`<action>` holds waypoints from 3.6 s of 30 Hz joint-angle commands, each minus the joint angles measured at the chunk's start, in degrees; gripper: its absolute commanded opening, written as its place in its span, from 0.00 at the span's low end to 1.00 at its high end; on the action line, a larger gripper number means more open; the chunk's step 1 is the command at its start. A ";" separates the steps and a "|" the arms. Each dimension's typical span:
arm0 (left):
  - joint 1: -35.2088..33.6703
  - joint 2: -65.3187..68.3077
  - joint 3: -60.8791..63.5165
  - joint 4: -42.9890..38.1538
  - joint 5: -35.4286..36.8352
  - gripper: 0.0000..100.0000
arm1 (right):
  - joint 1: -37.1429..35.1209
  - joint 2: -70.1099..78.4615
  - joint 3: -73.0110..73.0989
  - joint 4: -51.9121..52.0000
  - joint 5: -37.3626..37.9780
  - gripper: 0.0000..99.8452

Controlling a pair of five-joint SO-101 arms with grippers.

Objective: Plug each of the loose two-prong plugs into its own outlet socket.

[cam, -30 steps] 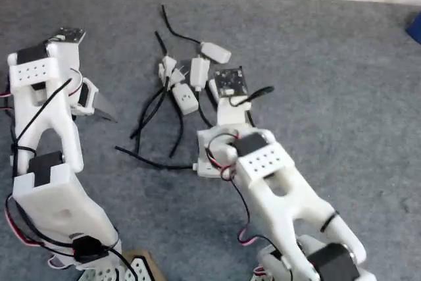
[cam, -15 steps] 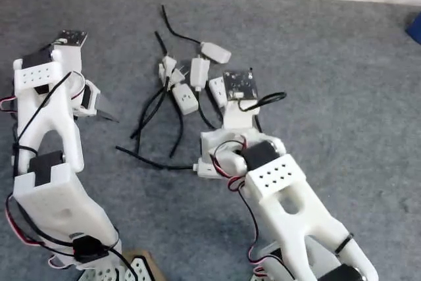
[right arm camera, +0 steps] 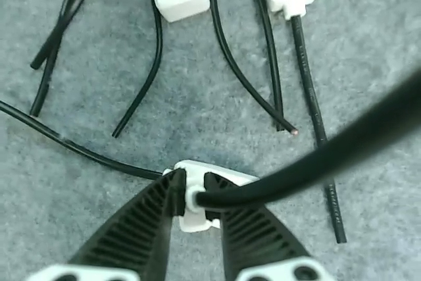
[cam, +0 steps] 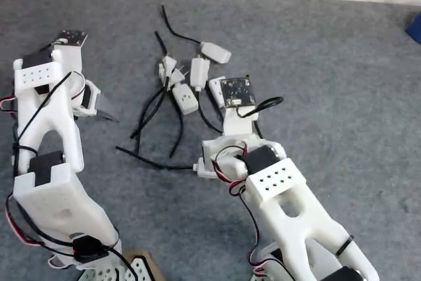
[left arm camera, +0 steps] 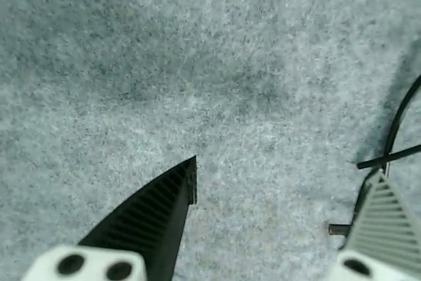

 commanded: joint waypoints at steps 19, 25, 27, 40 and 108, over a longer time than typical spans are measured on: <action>21.32 -23.96 4.79 8.26 -0.79 0.38 | 10.15 6.99 -20.62 -0.75 4.13 0.01; 22.73 -42.15 12.97 8.35 -0.88 0.38 | 7.78 16.84 -27.03 6.37 -3.69 0.01; 22.46 -46.55 15.08 8.35 -0.88 0.38 | 5.23 17.54 -27.74 8.40 -5.98 0.01; 22.90 -54.29 35.03 3.87 -0.88 0.38 | -1.54 10.15 -32.22 17.63 -28.48 0.01; 30.29 -54.37 48.04 -19.16 -3.69 0.38 | -1.45 9.54 -38.81 27.56 -26.02 0.01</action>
